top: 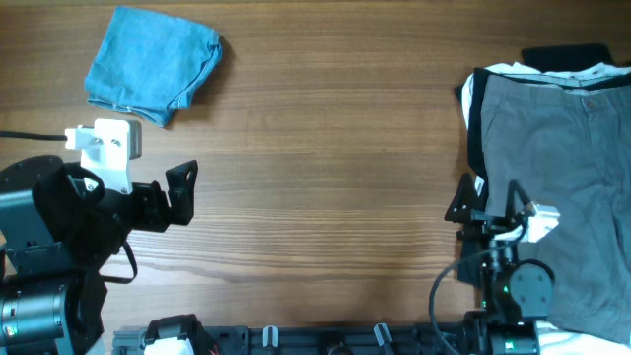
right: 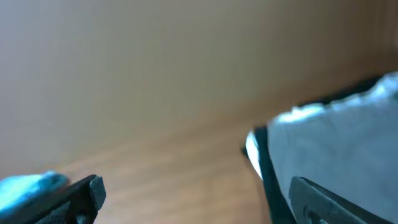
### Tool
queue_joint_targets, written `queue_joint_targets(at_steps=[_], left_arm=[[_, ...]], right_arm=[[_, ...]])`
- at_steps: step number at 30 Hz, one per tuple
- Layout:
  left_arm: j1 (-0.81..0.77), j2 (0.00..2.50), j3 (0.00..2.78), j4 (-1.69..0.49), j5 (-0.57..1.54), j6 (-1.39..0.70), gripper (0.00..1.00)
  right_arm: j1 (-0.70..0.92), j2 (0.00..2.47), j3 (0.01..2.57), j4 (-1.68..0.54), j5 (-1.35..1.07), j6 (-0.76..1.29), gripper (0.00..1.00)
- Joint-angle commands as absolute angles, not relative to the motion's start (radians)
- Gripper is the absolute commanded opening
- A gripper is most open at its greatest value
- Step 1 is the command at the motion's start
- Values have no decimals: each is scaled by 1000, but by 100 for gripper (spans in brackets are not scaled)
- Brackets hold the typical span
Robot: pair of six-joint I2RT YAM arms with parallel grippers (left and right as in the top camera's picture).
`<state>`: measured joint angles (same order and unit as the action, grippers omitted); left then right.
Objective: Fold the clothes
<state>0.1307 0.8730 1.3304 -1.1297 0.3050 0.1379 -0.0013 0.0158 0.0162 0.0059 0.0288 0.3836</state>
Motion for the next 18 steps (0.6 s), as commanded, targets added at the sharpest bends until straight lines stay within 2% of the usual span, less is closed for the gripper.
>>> queue_joint_targets(at_steps=[1, 6, 18], left_arm=[[125, 870, 1328, -1128, 321, 153, 100], [125, 870, 1328, -1128, 321, 153, 100], [125, 870, 1328, -1128, 321, 153, 100]], right_arm=[[-6, 2, 5, 7, 4, 344, 100], [83, 3, 5, 7, 2, 292, 99], [81, 9, 5, 7, 2, 291, 100]])
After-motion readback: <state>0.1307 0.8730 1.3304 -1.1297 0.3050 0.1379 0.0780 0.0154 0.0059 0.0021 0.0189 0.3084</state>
